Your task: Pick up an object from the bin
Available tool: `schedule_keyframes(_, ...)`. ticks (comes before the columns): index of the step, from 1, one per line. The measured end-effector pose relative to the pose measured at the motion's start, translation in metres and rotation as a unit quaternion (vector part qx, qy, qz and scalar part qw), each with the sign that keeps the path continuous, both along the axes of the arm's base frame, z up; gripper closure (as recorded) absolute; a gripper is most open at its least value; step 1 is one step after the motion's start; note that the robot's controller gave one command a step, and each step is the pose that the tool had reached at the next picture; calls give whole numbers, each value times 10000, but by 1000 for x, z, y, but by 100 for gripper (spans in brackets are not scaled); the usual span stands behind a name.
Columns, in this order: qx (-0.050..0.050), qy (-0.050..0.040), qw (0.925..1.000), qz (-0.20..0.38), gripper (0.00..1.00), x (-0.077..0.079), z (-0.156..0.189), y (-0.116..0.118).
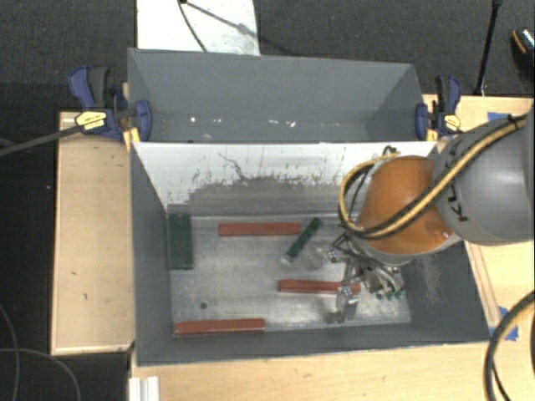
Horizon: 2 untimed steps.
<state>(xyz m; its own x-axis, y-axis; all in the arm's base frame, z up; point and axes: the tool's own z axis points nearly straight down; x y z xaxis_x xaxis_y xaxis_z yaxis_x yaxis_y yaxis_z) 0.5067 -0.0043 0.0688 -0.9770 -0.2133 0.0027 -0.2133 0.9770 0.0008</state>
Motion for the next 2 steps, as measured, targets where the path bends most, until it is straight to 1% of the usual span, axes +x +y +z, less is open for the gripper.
schedule_keyframes(1, 2, -15, 10000, -7, 100, 1, 2, 0)
schedule_keyframes(2, -16, -70, 10000, 33, 100, 6, 152, -73)
